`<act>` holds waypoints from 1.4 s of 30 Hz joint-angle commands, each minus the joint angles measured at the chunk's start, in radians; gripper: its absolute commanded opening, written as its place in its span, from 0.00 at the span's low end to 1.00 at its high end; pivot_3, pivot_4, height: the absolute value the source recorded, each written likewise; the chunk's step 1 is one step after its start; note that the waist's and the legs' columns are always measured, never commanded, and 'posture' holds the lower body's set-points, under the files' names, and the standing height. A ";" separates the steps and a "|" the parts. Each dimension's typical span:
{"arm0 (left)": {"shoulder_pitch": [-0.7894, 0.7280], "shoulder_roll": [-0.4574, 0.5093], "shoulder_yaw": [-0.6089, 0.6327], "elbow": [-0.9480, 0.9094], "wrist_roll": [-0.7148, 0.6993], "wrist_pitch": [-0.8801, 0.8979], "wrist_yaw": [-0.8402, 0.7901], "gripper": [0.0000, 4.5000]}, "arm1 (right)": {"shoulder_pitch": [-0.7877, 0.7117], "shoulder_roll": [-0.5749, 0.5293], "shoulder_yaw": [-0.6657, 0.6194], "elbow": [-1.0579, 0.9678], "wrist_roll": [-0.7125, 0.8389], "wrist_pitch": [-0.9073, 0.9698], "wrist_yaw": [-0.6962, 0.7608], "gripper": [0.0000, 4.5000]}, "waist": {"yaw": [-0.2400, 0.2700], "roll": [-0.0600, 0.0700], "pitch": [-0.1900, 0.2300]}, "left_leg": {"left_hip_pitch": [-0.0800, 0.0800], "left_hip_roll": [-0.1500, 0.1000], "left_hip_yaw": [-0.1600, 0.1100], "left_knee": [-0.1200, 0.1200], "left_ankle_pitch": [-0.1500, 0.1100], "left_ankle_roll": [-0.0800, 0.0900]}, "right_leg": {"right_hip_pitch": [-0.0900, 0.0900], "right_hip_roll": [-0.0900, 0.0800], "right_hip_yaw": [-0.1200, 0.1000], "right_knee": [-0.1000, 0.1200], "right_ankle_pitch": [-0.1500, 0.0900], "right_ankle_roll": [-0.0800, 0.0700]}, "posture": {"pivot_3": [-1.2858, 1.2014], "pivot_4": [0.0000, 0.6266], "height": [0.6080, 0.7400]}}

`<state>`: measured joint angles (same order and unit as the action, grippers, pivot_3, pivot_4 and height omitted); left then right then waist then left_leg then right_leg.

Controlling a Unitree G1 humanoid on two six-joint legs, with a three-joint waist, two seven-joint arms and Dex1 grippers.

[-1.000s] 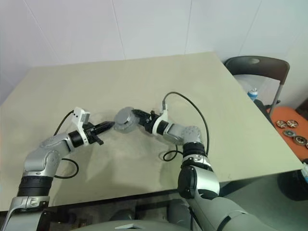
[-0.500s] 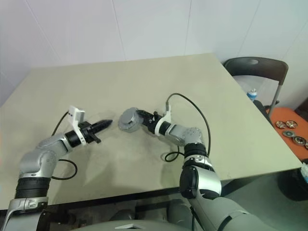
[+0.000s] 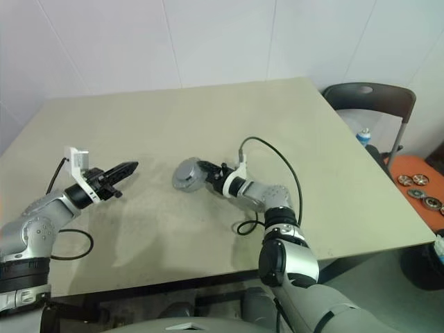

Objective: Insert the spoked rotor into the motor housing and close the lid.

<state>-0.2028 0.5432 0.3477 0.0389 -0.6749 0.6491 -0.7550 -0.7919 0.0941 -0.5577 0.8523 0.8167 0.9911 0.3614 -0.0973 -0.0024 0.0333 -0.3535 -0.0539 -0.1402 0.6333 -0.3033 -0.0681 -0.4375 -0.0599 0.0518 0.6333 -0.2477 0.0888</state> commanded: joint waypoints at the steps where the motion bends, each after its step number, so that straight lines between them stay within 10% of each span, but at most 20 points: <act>1: -0.006 -0.006 0.013 -0.001 -0.002 -0.025 0.003 0.00 | -0.068 0.015 -0.055 -0.020 0.093 0.000 0.021 0.48 | 0.001 0.000 0.000 | 0.000 0.000 0.000 0.000 0.000 0.000 | 0.000 0.000 0.000 0.000 0.000 0.000 | 0.52 0.00 1.00; 14: -0.059 -0.106 0.083 0.011 -0.132 0.033 0.064 0.00 | -0.125 0.015 -0.125 -0.017 0.178 -0.029 -0.002 0.48 | -0.002 -0.001 -0.001 | 0.000 -0.001 0.000 0.006 -0.001 0.002 | 0.002 -0.001 0.000 0.003 0.001 0.001 | 0.52 0.00 1.00; 27: -0.069 -0.210 0.115 0.081 -0.315 0.200 0.141 0.87 | -0.147 0.007 -0.121 0.008 0.179 -0.057 -0.004 0.48 | -0.001 -0.001 -0.001 | 0.004 -0.002 0.000 0.016 -0.004 0.007 | 0.009 -0.001 0.000 0.006 0.002 0.003 | 0.52 0.00 1.00; 42: -0.196 -0.304 0.079 0.175 -0.351 0.283 0.156 0.87 | -0.143 -0.006 -0.103 0.003 0.164 -0.055 -0.009 0.48 | 0.001 -0.002 -0.001 | 0.004 -0.002 0.000 0.016 -0.004 0.007 | 0.009 -0.001 0.000 0.007 0.002 0.003 | 0.52 0.00 1.00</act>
<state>-0.3630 0.2443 0.4127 0.2297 -0.9923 0.9337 -0.5998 -0.8847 0.0916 -0.6679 0.8870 0.9553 0.9312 0.3376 -0.0964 -0.0043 0.0321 -0.3494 -0.0563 -0.1404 0.6495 -0.3071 -0.0613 -0.4287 -0.0610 0.0521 0.6401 -0.2457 0.0921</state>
